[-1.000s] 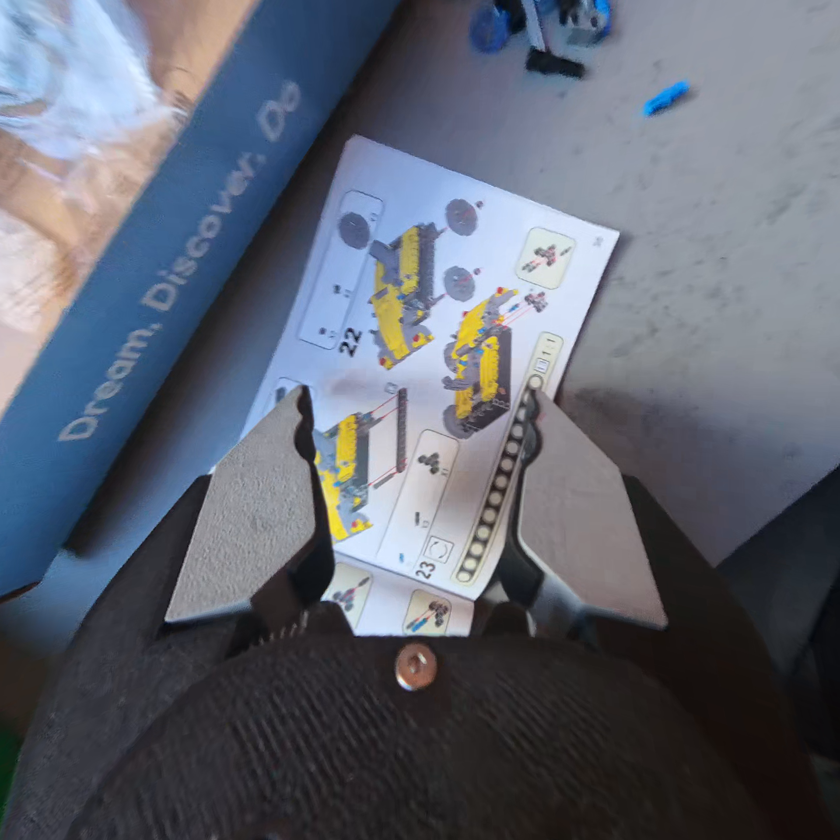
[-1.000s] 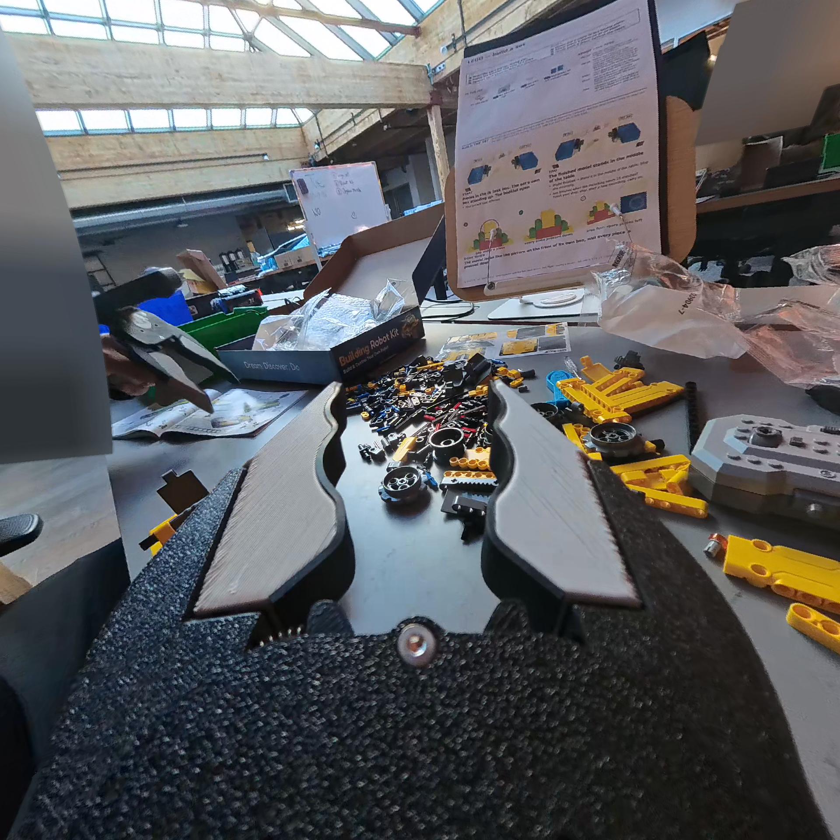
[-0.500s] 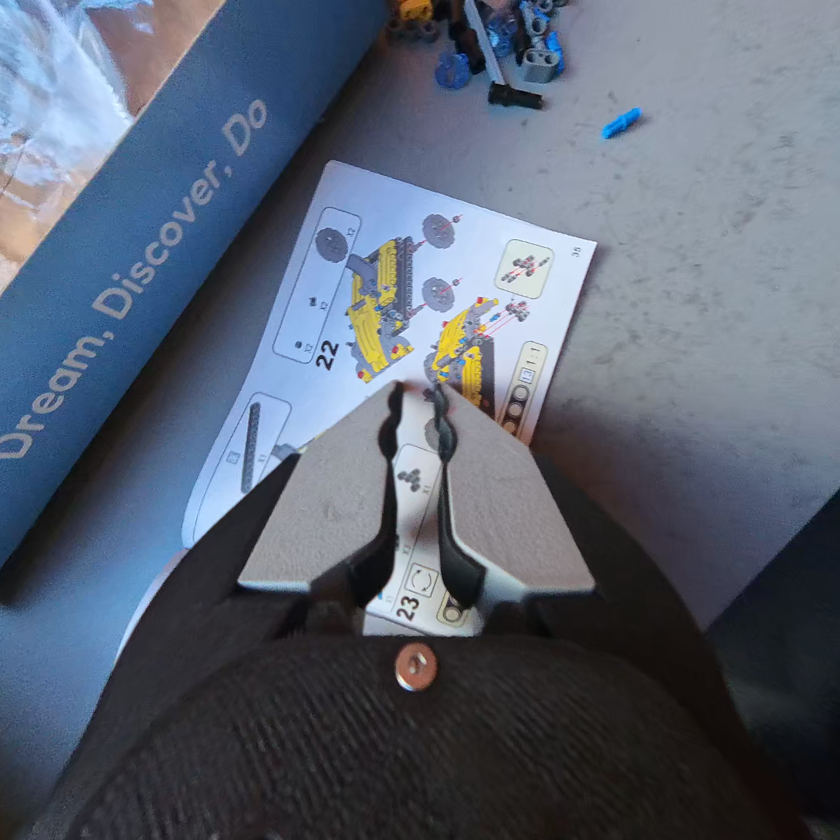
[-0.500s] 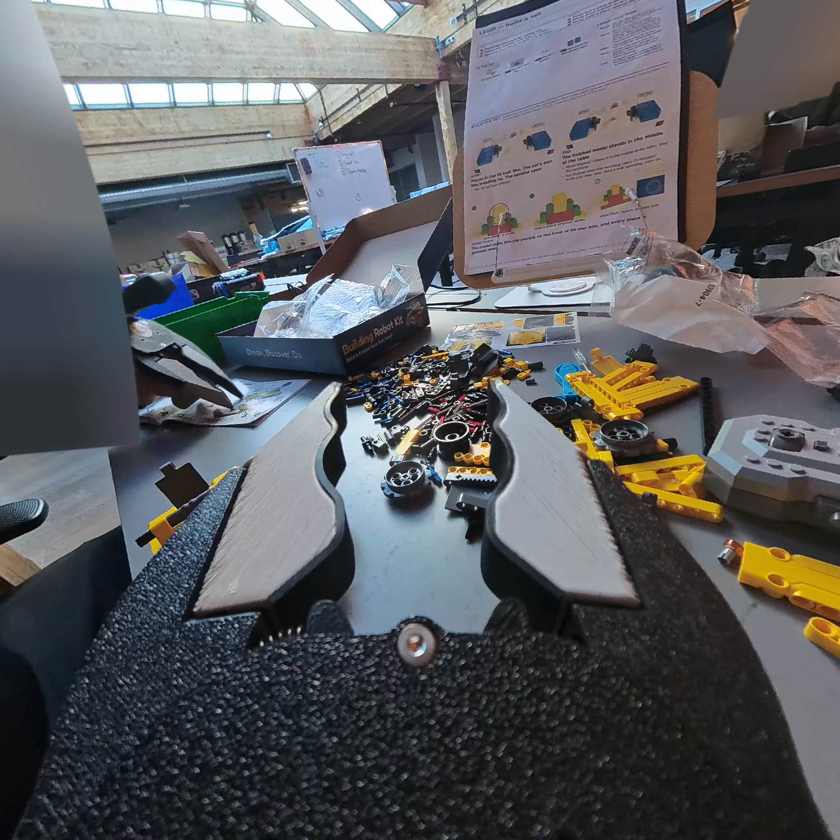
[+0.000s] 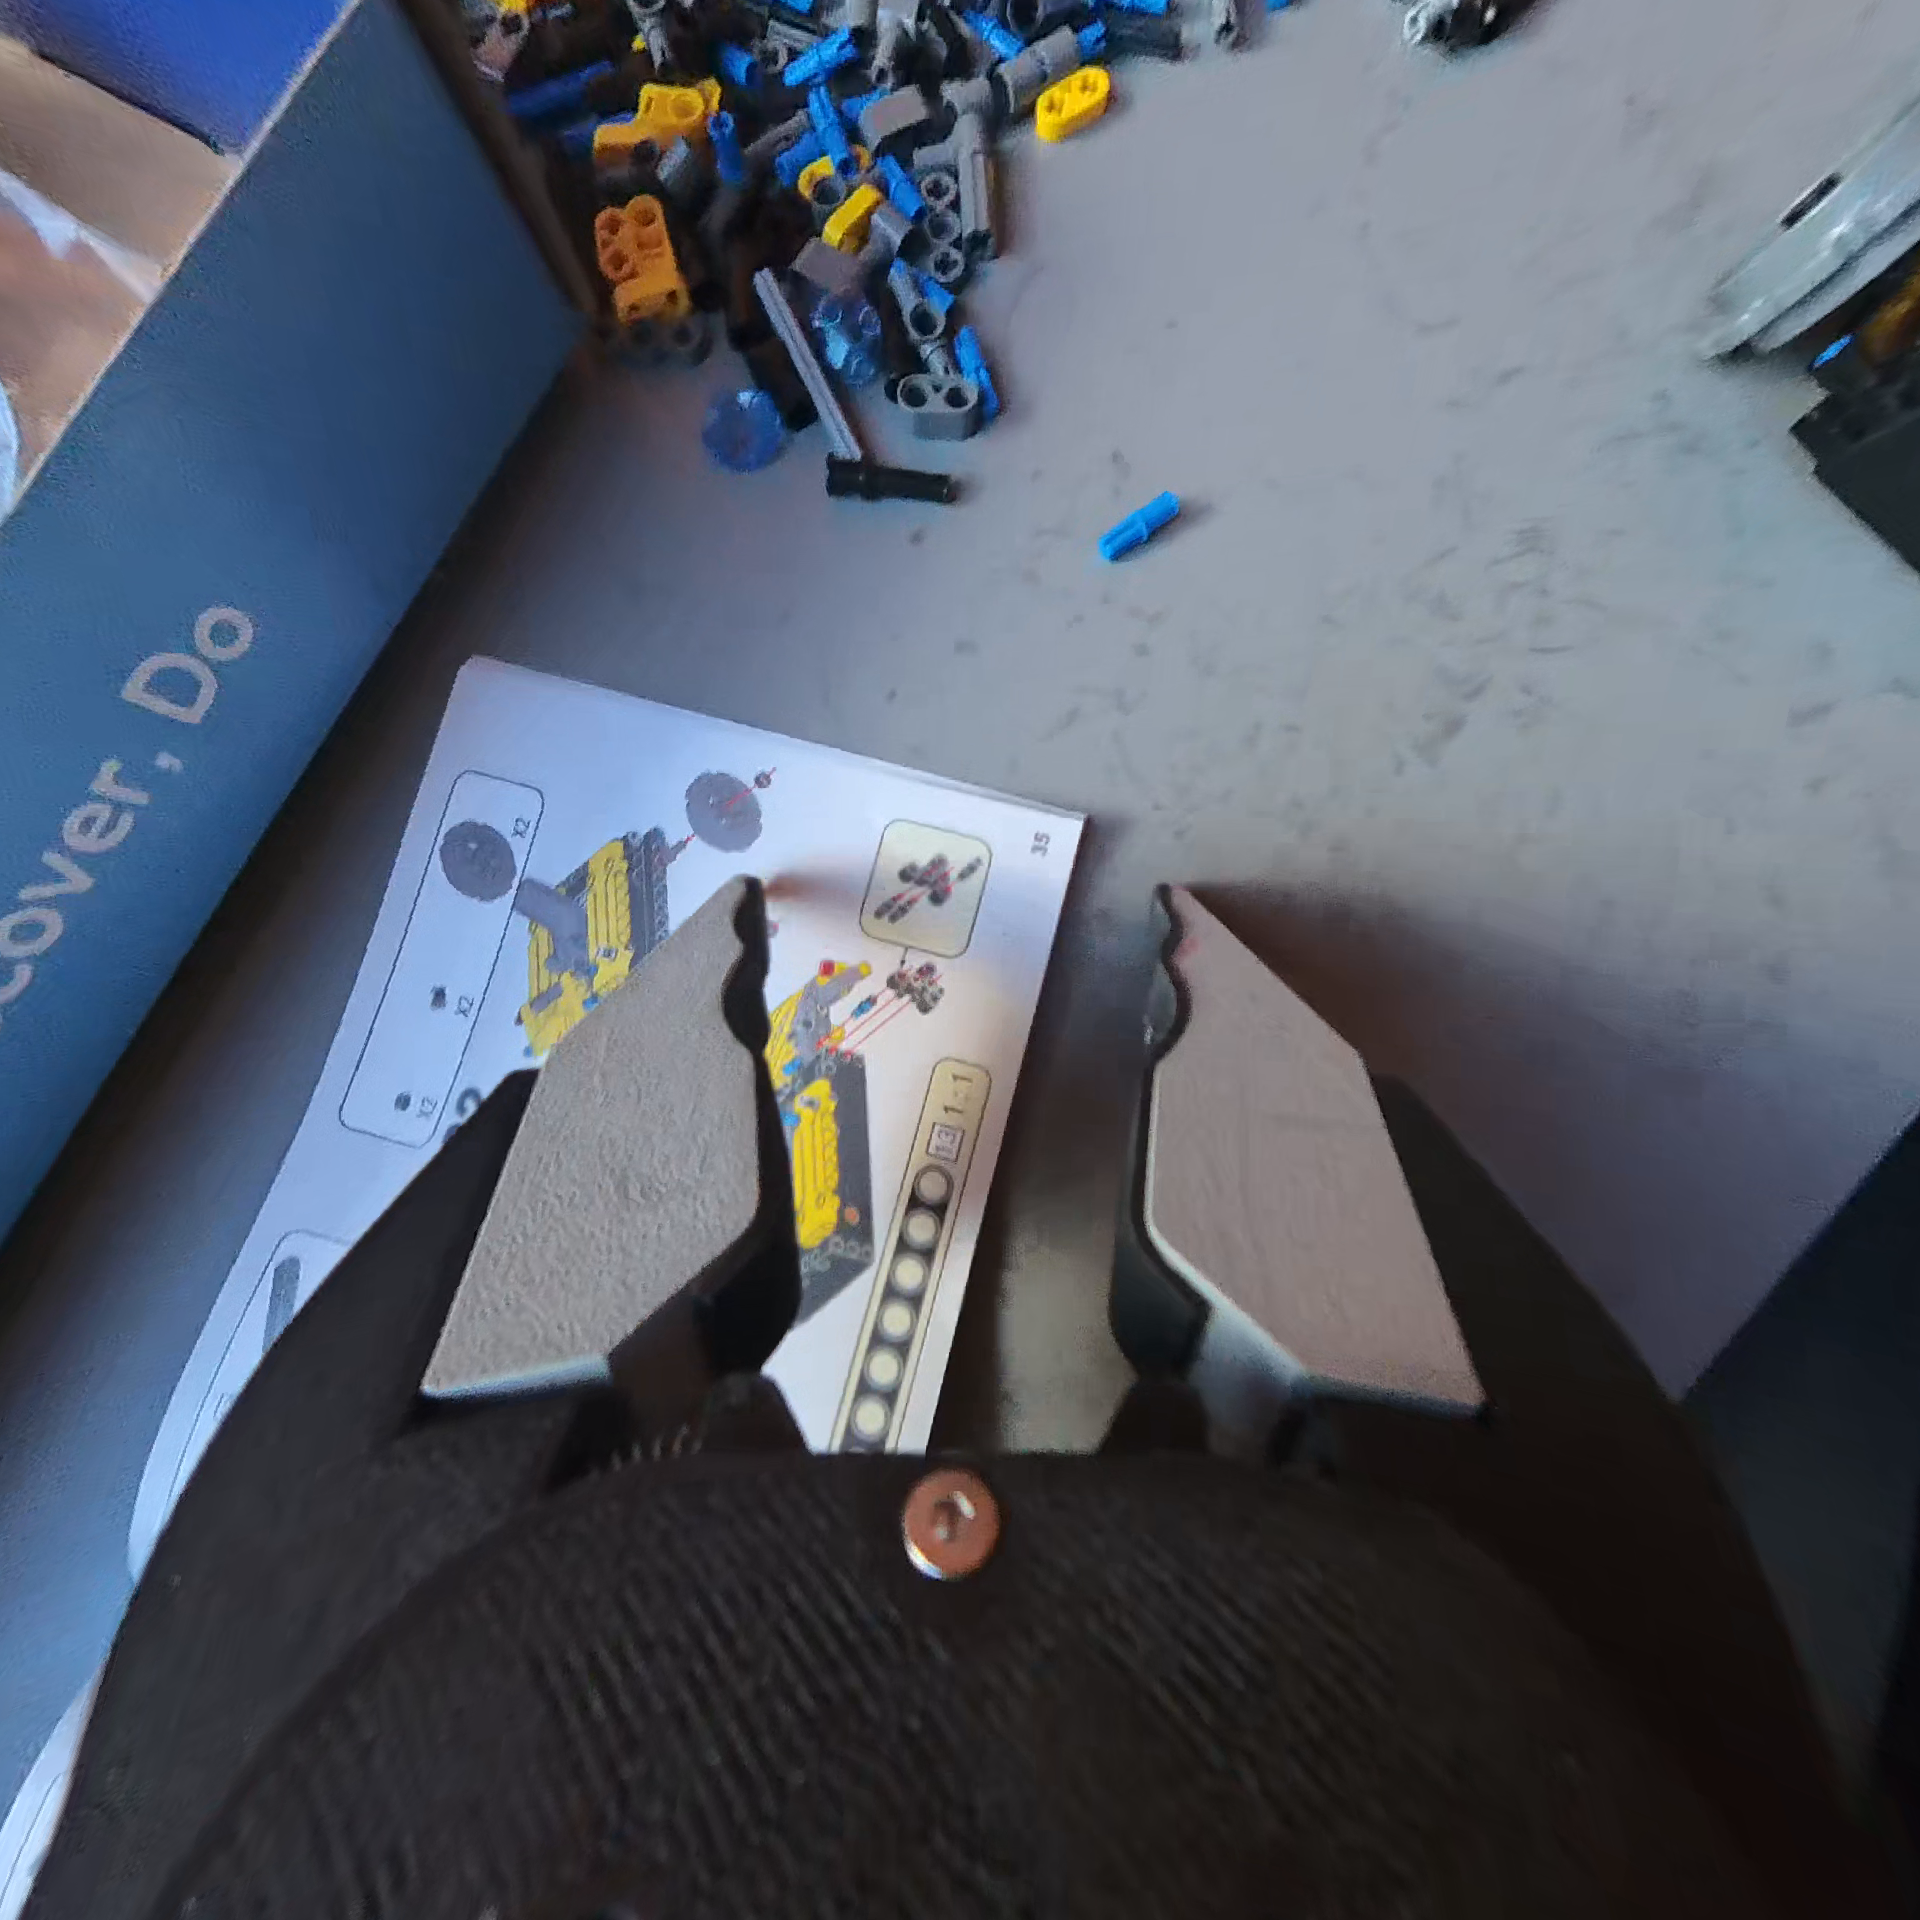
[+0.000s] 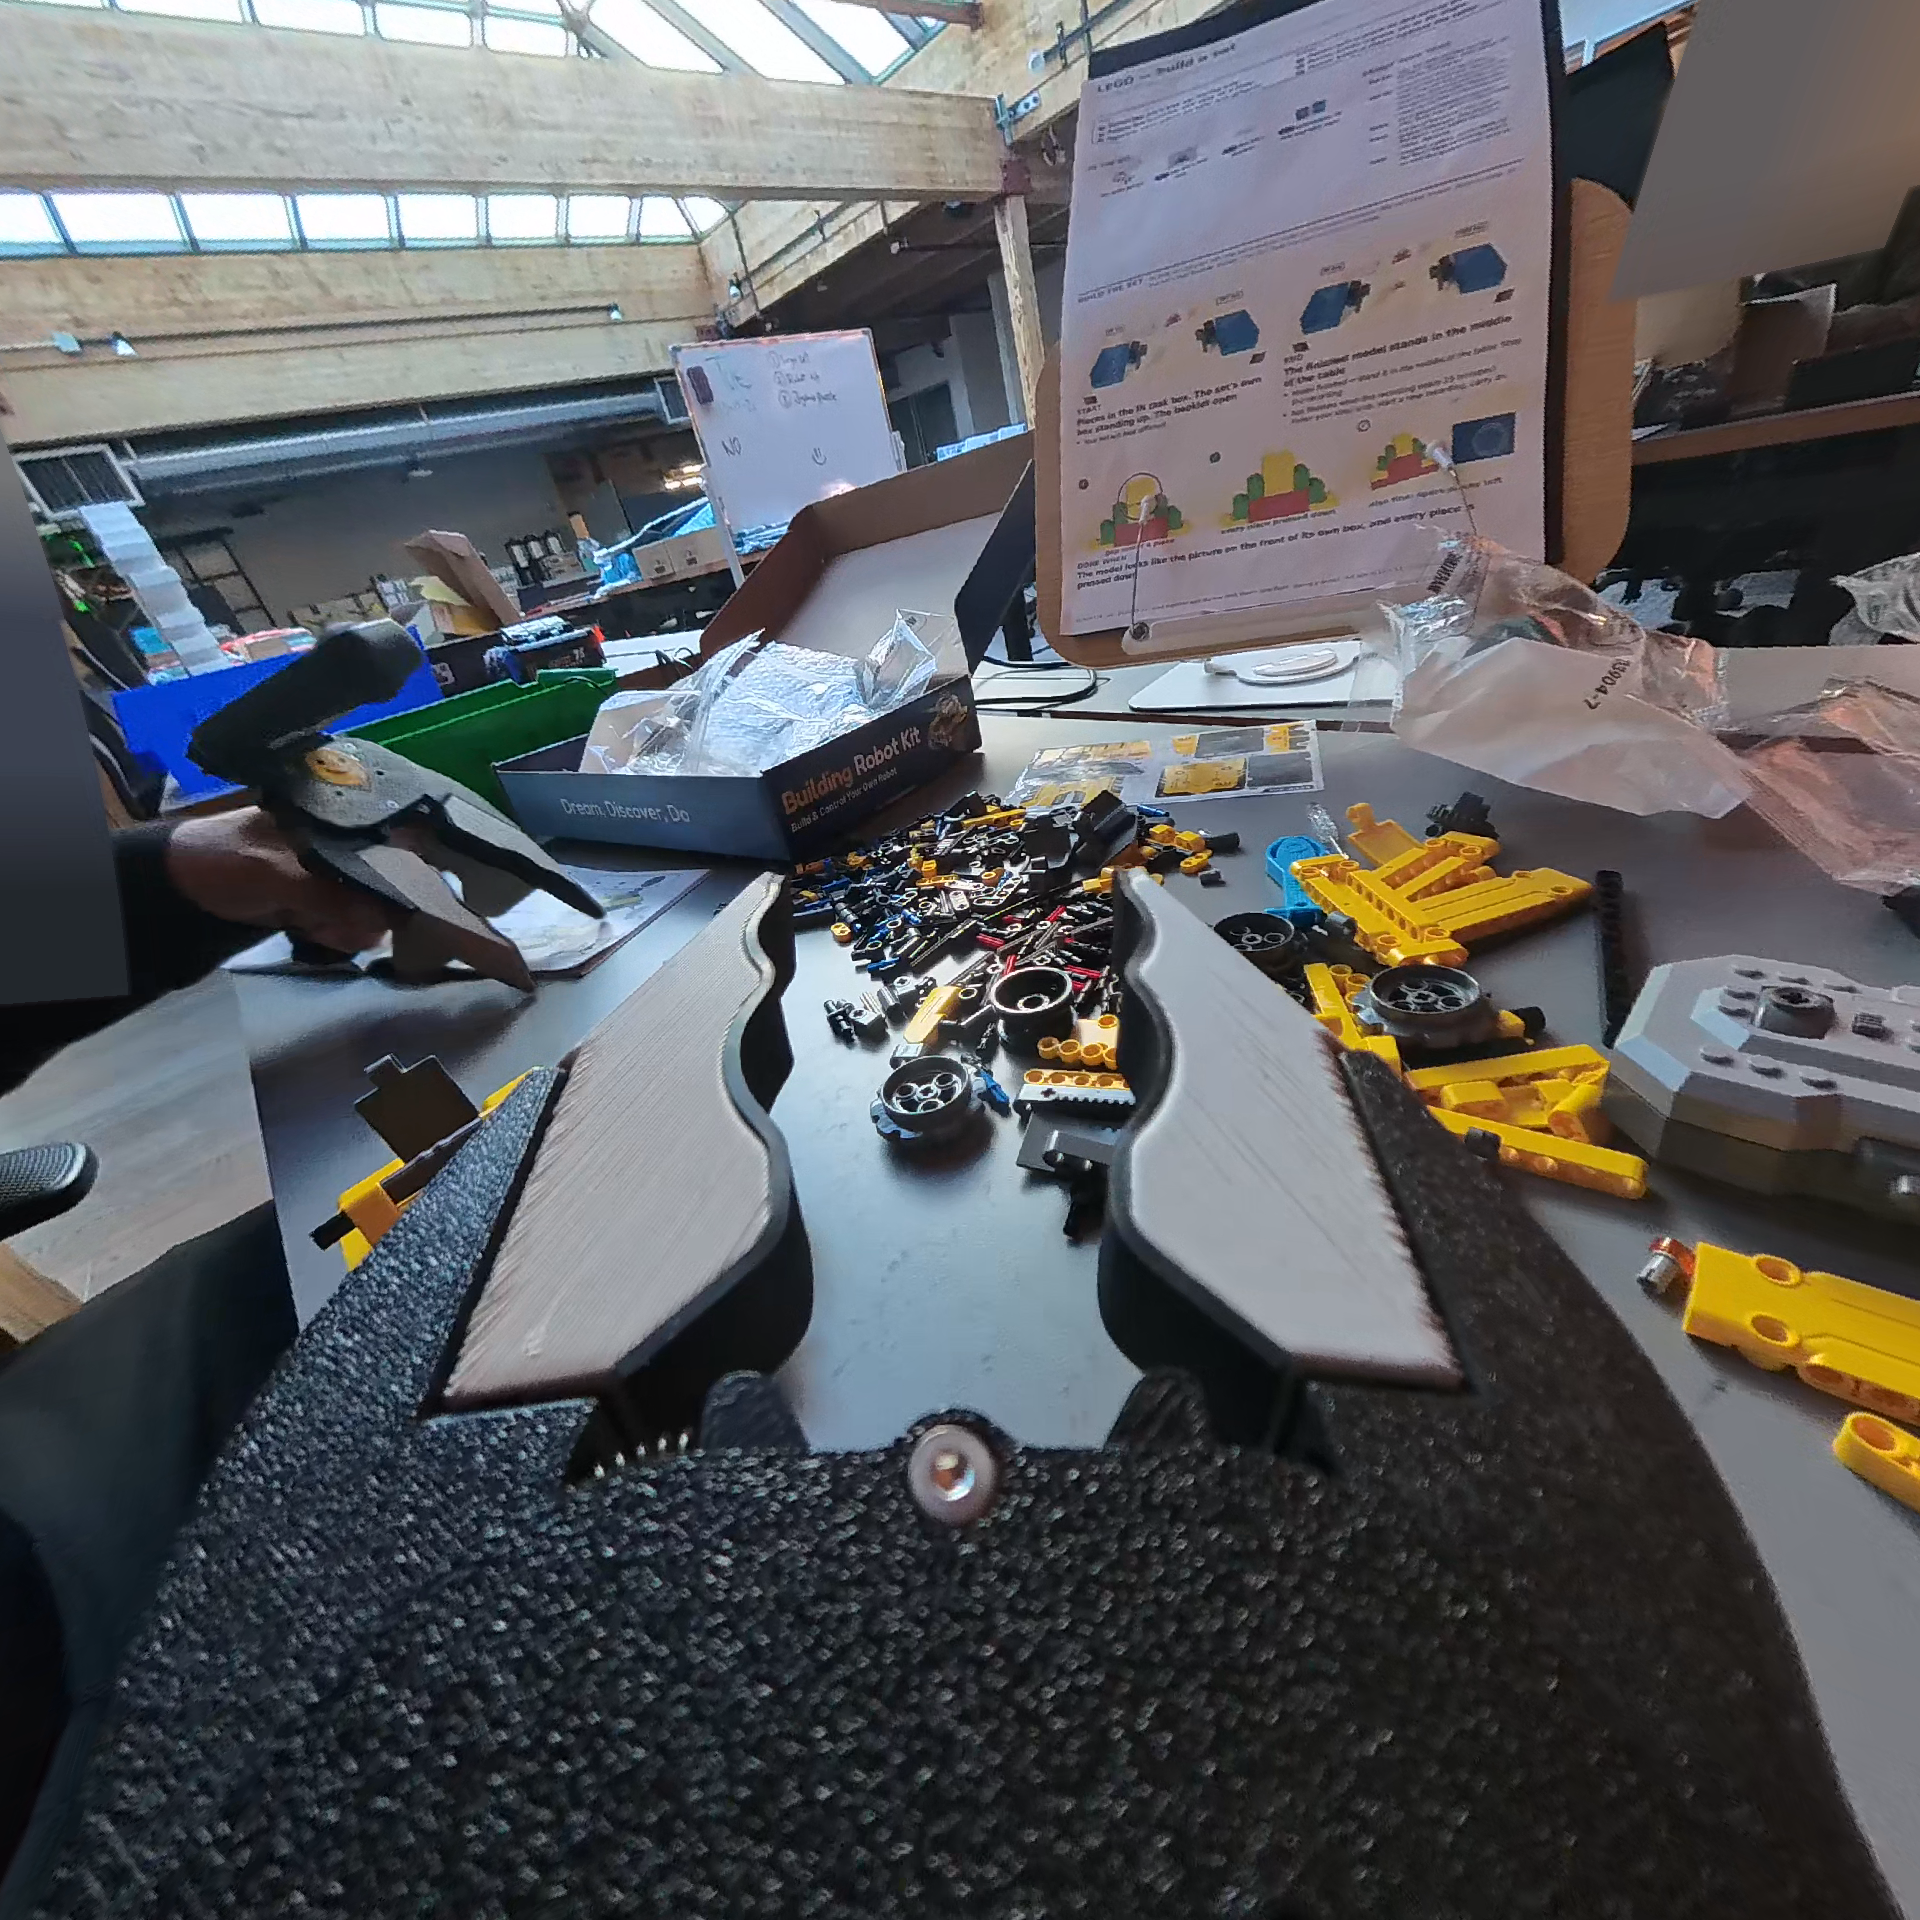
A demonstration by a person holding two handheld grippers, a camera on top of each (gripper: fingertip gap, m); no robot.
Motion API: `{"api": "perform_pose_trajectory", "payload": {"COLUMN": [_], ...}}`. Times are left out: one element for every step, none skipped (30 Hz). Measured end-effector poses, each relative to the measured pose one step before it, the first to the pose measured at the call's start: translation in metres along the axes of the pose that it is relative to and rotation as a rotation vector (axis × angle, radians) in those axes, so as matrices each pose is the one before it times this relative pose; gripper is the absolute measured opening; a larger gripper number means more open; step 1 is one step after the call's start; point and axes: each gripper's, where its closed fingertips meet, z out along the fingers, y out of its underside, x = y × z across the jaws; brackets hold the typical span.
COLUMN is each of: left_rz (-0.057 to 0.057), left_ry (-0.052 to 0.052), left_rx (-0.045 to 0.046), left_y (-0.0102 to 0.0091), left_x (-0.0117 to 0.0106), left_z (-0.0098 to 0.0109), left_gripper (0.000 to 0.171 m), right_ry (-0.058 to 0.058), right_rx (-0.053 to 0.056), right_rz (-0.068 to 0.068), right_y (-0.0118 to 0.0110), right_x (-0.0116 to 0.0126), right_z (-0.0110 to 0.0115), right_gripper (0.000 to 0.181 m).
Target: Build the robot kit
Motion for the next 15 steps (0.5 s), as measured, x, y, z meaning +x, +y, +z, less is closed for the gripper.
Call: {"api": "perform_pose_trajectory", "payload": {"left_rz": [0.0041, 0.0131, 0.0106, 0.0054, -0.0024, -0.0067, -0.0071, -0.0053, -0.0038, -0.0041, -0.0033, -0.0007, -0.0031, -0.0066, -0.0064], "left_ry": [-0.008, -0.0117, -0.0006, 0.0125, 0.0136, 0.0086, 0.0033, 0.0005, 0.0046, 0.0084, 0.0097, 0.0103, 0.0127, 0.0132, 0.0107], "left_rx": [-0.0021, -0.00752, -0.0024, -0.00539, -0.0051, -0.00339, 0.00079, 0.00204, 0.00018, 0.0015, 0.00292, 0.0026, -0.00118, 0.00138, 0.01202], "left_y": [-0.00088, 0.00046, -0.00003, 0.00075, 0.00081, 0.00068, 0.00029, 0.00009, 0.0002, 0.00011, 0.00015, 0.00031, 0.00101, 0.00113, 0.00031], "left_x": [-0.001, -0.00176, -0.00016, 0.00144, 0.00108, 0.00013, -0.00092, -0.00128, -0.00047, 0.00015, 0.00016, 0.00001, 0.00044, 0.00104, 0.00159], "left_z": [0.00034, -0.00028, -0.00057, -0.00051, -0.00038, -0.0002, -0.00004, -0.00045, -0.00036, -0.00048, -0.00033, -0.00057, -0.00136, -0.00241, -0.00326], "left_gripper": [0.069, 0.066, 0.063, 0.056, 0.051, 0.048, 0.046, 0.044, 0.043, 0.042, 0.042, 0.041, 0.04, 0.041, 0.042], "right_ry": [-0.0022, -0.003, -0.0034, -0.0039, -0.0045, -0.0041, -0.0035, -0.004, -0.0041, -0.0038, -0.0031, -0.0018, -0.0012, -0.0014, -0.0009], "right_rx": [0.0022, 0.003, 0.0035, 0.0034, 0.0031, 0.0028, 0.0022, 0.0014, 0.0006, 0.0003, -0.0003, -0.001, -0.0014, -0.0014, -0.0004], "right_rz": [0.0003, 0.0019, 0.0029, 0.0034, 0.0038, 0.0038, 0.0036, 0.0035, 0.0034, 0.0024, 0.0006, -0.0007, -0.0011, -0.0011, -0.0012], "right_y": [-0.0002, -0.00031, -0.00042, -0.00041, -0.00041, -0.00026, -0.00027, -0.00014, -0.0001, 0.0001, 0.00003, 0.0002, 0.0002, 0.00016, 0.00012], "right_x": [-0.00045, -0.00032, -0.0003, -0.00034, -0.00031, -0.00024, -0.00016, -0.00028, -0.0003, -0.00036, -0.0004, -0.00032, -0.00037, -0.00026, -0.00032], "right_z": [-0.00028, -0.00044, -0.0004, -0.00035, -0.00037, -0.00026, -0.00015, -0.00014, 0.00009, 0.00013, 0.00005, 0.00022, 0.0002, 0.0002, -0.00002], "right_gripper": [0.06, 0.06, 0.06, 0.06, 0.06, 0.06, 0.06, 0.06, 0.06, 0.06, 0.06, 0.06, 0.06, 0.06, 0.06]}}
